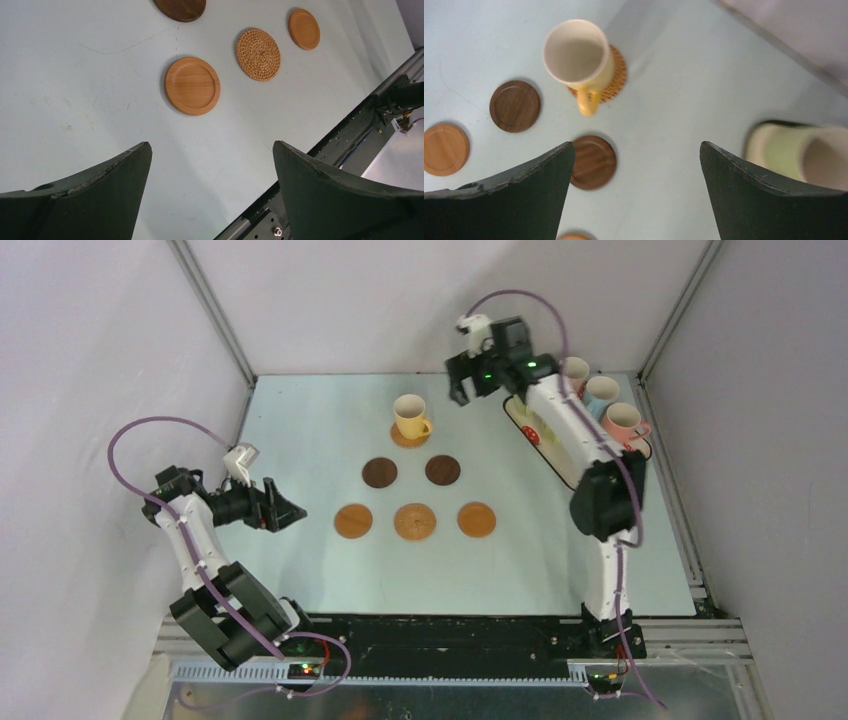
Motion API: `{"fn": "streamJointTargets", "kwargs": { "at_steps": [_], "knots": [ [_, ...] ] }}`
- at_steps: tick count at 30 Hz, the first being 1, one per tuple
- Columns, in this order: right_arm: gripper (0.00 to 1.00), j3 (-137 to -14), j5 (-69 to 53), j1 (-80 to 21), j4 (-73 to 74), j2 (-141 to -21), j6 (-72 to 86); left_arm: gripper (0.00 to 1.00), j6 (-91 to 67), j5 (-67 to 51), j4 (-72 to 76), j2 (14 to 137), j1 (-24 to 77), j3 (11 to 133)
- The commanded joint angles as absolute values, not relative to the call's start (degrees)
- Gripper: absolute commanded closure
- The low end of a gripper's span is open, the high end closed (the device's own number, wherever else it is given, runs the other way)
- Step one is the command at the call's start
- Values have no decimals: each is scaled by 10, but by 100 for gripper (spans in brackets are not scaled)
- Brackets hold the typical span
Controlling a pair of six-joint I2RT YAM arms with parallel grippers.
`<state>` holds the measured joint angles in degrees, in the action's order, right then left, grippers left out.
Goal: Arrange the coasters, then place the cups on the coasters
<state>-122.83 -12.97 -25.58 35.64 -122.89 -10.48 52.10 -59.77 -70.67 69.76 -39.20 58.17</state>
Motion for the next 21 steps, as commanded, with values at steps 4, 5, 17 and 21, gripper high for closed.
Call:
{"fn": "streamJointTargets", "kwargs": {
  "at_steps": [4, 5, 17, 21],
  "knots": [
    [1, -1055, -109, -101, 357, -1026, -67, 2, 543, -622, -724, 703, -398, 593],
    [0, -1035, -105, -87, 345, -1015, -64, 2, 543, -623, -726, 703, -398, 595],
    [3, -846, -20, 12, 207, -992, 4, 2, 563, -626, -734, 700, -397, 584],
    [5, -849, -12, 15, 199, -1020, 26, 2, 568, -624, -736, 699, -398, 580]
  ]
}}
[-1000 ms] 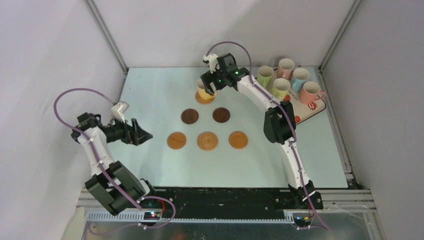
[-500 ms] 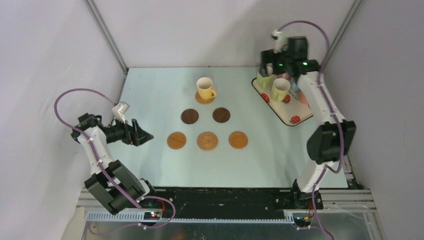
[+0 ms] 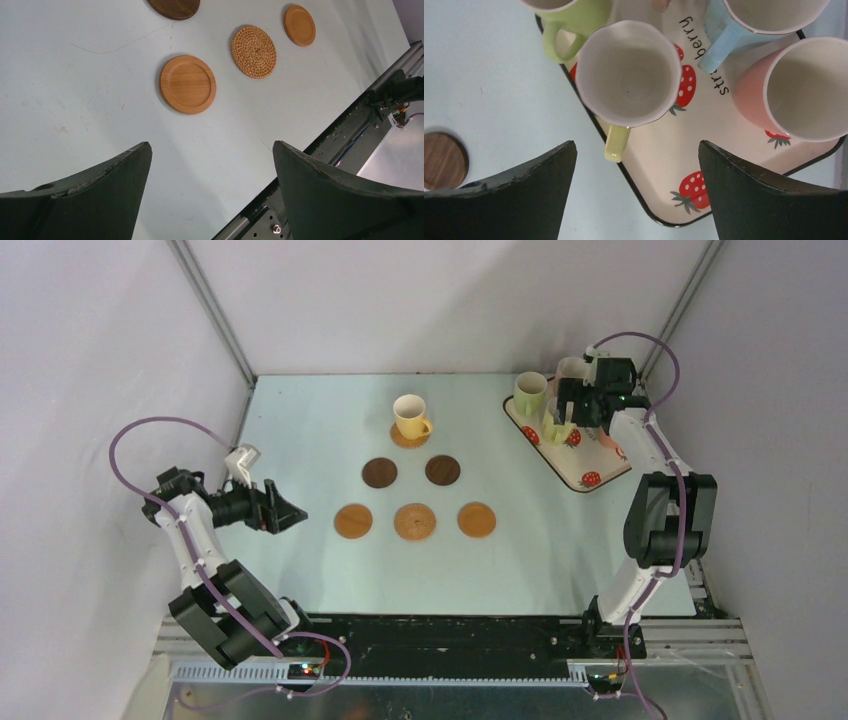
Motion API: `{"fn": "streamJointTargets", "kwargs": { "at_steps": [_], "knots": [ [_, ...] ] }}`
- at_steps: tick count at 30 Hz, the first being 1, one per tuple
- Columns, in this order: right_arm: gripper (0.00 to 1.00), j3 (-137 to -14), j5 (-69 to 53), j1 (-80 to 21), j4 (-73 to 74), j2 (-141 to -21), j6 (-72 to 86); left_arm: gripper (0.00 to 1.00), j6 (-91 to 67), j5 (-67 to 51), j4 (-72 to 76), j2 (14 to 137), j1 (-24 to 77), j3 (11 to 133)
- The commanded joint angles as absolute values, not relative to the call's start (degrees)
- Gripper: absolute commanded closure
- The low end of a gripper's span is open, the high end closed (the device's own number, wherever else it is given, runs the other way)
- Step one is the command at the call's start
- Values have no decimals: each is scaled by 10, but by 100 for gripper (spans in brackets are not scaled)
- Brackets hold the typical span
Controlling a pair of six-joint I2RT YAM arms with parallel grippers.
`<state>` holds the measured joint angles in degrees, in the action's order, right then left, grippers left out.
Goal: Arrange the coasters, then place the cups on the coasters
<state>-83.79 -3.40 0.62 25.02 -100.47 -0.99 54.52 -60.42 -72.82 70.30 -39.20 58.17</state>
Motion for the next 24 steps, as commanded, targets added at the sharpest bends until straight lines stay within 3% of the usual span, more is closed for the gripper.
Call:
{"fn": "streamJointTargets", "kwargs": {
  "at_steps": [1, 6, 24],
  "knots": [
    [6, -853, -8, 15, 200, -1025, 27, 2, 569, -624, -735, 697, -398, 579],
    [12, -881, -1, 11, 213, -1052, 32, 2, 573, -625, -738, 699, -397, 580],
    [21, -875, -31, 7, 228, -1092, 26, 2, 593, -627, -754, 706, -397, 580]
  ]
}}
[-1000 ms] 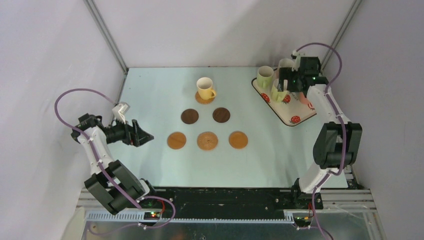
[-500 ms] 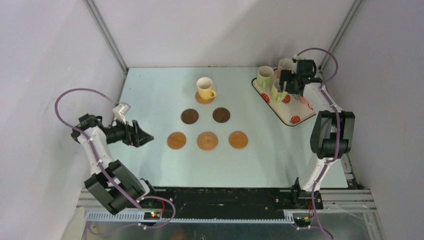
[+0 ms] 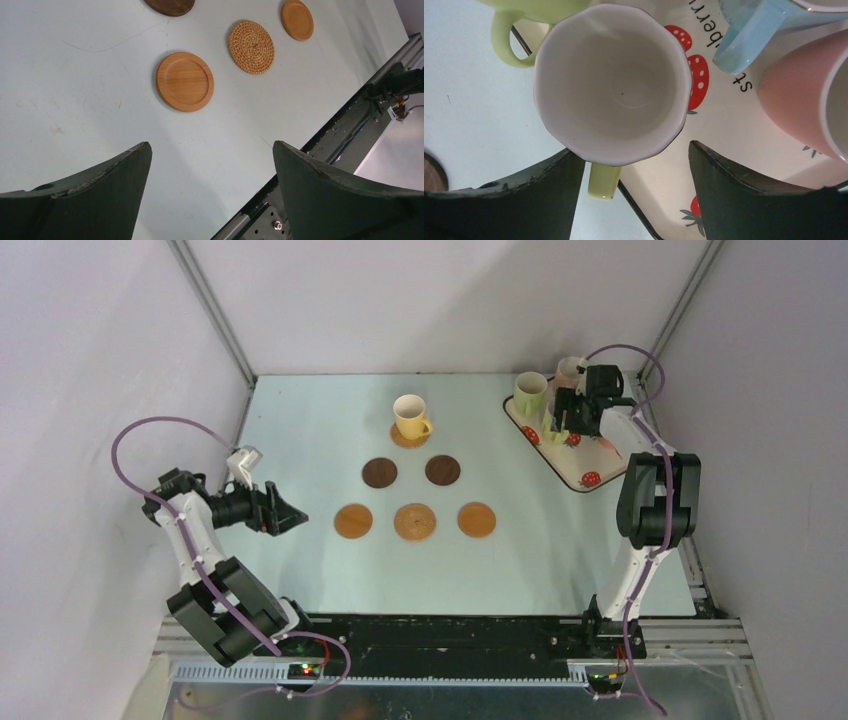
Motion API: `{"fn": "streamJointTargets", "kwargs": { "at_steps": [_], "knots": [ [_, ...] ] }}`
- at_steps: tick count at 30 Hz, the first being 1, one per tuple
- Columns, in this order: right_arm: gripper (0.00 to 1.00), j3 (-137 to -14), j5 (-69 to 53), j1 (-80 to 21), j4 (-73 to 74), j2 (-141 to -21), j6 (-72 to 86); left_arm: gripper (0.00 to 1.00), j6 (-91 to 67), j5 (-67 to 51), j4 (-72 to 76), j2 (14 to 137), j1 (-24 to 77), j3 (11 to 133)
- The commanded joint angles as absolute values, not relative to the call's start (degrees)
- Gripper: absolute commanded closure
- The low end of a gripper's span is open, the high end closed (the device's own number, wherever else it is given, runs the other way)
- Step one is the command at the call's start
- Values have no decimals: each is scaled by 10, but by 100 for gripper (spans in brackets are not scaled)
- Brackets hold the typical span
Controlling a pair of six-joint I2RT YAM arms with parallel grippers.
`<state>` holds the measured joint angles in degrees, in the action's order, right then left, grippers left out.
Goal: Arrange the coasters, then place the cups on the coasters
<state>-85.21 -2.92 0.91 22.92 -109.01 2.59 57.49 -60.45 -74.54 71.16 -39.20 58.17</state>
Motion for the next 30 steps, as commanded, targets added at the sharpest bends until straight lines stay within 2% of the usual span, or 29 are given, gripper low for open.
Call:
{"fn": "streamJointTargets", "kwargs": {
  "at_steps": [1, 4, 9, 13, 17, 19, 22, 23, 24, 30],
  "knots": [
    [24, -875, -30, 6, 228, -1092, 25, 2, 594, -627, -754, 706, -397, 580],
    [30, -874, -30, 7, 229, -1094, 21, 2, 594, -627, -756, 708, -397, 581],
    [49, -876, -30, 7, 237, -1103, 14, 2, 597, -627, -758, 708, -398, 581],
    [53, -879, -29, 7, 246, -1108, 8, 2, 598, -627, -758, 705, -398, 580],
    [62, -882, -34, 10, 259, -1115, 3, 2, 599, -626, -758, 706, -398, 580],
    [69, -884, -35, 12, 264, -1119, 2, 2, 600, -627, -759, 706, -398, 580],
    [87, -885, -36, 14, 265, -1119, 1, 2, 601, -626, -759, 705, -398, 580],
    [96, -885, -35, 13, 265, -1116, 1, 2, 602, -626, -759, 705, -398, 580],
    [99, -885, -30, 12, 265, -1114, -6, 2, 602, -626, -759, 706, -398, 580],
    [100, -879, -5, 3, 263, -1066, -47, 2, 604, -627, -763, 704, -397, 580]
  ]
}}
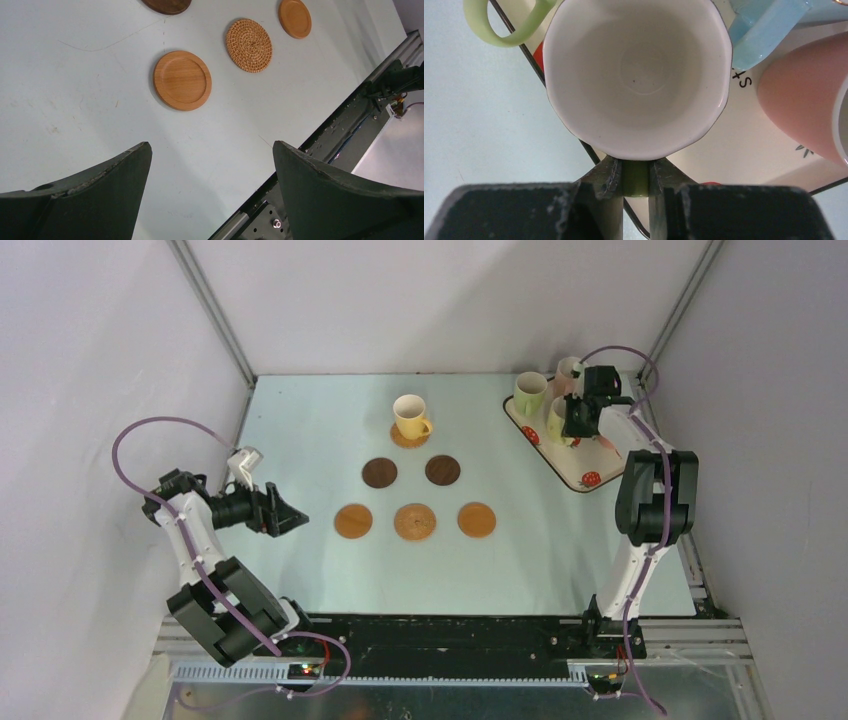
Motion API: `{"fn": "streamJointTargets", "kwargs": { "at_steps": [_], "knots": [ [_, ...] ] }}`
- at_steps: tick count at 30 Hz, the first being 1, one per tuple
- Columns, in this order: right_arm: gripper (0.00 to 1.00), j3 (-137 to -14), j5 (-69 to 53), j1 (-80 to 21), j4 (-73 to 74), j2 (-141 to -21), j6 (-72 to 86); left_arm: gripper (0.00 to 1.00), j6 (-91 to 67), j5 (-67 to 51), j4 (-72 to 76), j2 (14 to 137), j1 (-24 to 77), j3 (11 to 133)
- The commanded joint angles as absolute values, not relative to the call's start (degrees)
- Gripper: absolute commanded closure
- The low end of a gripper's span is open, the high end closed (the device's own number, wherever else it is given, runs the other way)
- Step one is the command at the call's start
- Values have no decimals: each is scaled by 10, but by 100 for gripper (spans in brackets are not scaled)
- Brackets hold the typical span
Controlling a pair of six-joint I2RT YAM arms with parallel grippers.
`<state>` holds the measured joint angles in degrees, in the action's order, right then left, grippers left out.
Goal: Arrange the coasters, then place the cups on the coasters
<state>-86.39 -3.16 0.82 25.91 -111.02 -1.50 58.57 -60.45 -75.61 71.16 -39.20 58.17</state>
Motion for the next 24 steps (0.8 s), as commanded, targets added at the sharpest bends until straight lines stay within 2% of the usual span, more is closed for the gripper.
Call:
{"fn": "streamJointTargets", "kwargs": {
  "at_steps": [1, 12, 16, 24],
  "knots": [
    [100, -879, -1, 2, 264, -1047, -56, 2, 605, -627, -763, 705, -397, 581],
    [100, -909, 50, -103, 297, -905, -122, 2, 608, -629, -766, 708, -398, 581],
    [100, -940, 61, -183, 313, -892, -136, 2, 615, -631, -772, 713, -398, 582],
    [100, -1052, -33, -310, 343, -933, -123, 2, 647, -636, -799, 735, -398, 588]
  ]
}}
